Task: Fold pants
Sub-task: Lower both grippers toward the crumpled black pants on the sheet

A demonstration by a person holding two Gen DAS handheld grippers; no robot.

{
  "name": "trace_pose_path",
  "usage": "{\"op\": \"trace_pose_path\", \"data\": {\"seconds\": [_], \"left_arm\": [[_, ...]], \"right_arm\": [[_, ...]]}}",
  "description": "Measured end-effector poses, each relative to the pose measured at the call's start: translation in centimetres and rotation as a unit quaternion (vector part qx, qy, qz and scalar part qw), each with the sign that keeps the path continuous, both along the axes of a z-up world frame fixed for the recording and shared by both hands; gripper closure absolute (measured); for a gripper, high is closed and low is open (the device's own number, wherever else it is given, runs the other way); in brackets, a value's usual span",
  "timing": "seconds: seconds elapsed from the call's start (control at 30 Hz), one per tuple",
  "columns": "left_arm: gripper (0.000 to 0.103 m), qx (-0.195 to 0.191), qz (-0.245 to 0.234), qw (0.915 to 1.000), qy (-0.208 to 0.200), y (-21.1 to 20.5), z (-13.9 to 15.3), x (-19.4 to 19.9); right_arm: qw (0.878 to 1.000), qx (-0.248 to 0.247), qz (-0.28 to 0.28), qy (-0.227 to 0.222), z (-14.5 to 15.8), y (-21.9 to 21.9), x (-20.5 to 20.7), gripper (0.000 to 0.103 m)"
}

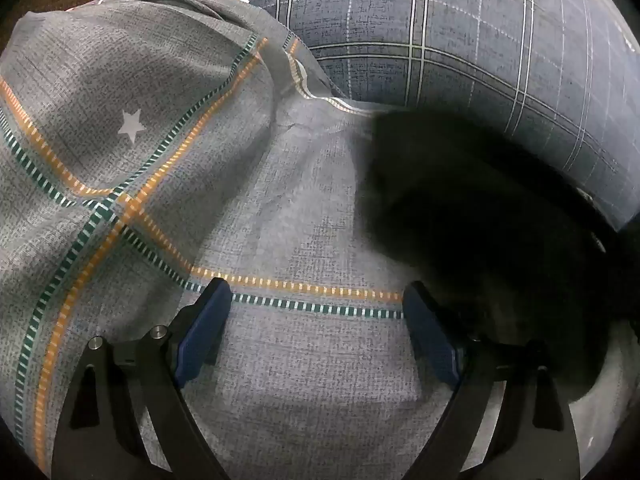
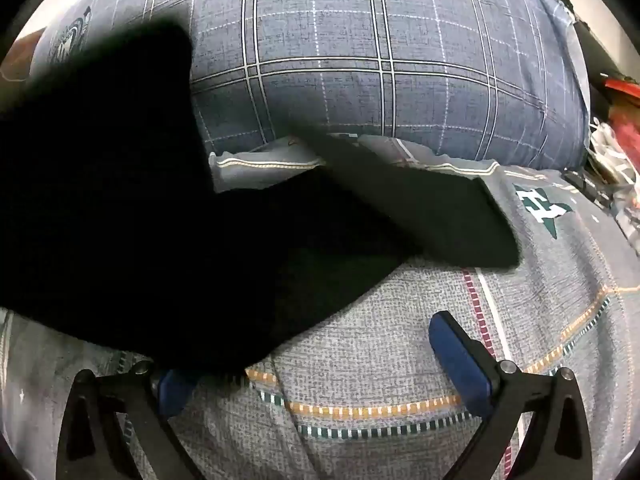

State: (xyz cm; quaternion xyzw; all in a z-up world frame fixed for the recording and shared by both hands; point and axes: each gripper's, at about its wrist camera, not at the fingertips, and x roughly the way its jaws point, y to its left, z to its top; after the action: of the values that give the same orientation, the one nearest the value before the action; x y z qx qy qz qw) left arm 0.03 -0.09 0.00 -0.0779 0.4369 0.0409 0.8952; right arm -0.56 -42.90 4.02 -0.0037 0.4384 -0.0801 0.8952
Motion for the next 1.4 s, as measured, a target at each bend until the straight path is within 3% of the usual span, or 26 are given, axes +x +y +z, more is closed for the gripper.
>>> {"op": "trace_pose_path", "data": {"seconds": [0.47,0.63,0.73,0.8,0.87,0.93,0.97,1.03,1.13,1.17,1.23,1.4], "left_arm": [[0.013,-0.002,0.0,1.0,0.003,0.1,0.0,0.1],[0.013,-0.013,-0.037,0.9982,0.045,0.4,0.8,-0.3],[0.014,-0.007,-0.001,0.9997,0.023,1.2,2.2,-2.4],[0.014,-0.001,0.005,0.9997,0.023,1.5,3.8,-3.4],[0.014,0.005,0.007,0.9996,-0.026,1.3,5.7,-5.3],[0.014,0.015,0.001,0.9982,-0.057,0.7,7.2,-6.7],[0.014,0.013,-0.005,0.9987,-0.05,0.5,8.0,-6.9],[0.014,0.006,-0.02,0.9978,-0.063,-0.2,8.9,-7.9],[0.014,0.005,-0.031,0.9975,-0.064,-1.5,9.6,-7.7],[0.014,0.0,-0.034,0.9976,-0.06,-1.9,9.5,-7.7],[0.014,-0.011,-0.039,0.9982,-0.044,-2.6,9.1,-7.4],[0.014,-0.052,-0.05,0.9969,-0.032,-3.9,7.5,-7.8]], "right_arm": [[1.0,-0.005,-0.001,0.002,-0.1,0.5,-0.1,0.0],[1.0,-0.003,0.0,0.004,-0.1,0.2,0.0,0.0],[1.0,-0.013,0.003,0.011,0.0,0.3,0.3,0.0],[1.0,-0.001,0.013,0.016,0.1,0.0,0.3,0.0],[0.998,0.009,0.054,0.033,0.3,0.4,0.2,0.001],[0.996,0.014,0.079,0.039,0.9,0.9,-0.6,0.017],[0.996,0.025,0.087,0.028,1.3,1.2,-1.3,0.024],[0.991,0.072,0.109,0.004,2.2,2.1,-3.1,0.024],[0.986,0.096,0.132,-0.035,3.7,3.8,-5.5,0.024],[0.985,0.086,0.14,-0.045,4.0,4.5,-5.9,0.024],[0.978,0.131,0.145,-0.079,5.6,5.2,-8.0,0.024],[0.974,0.167,0.137,-0.062,5.9,6.3,-9.0,0.024]]}}
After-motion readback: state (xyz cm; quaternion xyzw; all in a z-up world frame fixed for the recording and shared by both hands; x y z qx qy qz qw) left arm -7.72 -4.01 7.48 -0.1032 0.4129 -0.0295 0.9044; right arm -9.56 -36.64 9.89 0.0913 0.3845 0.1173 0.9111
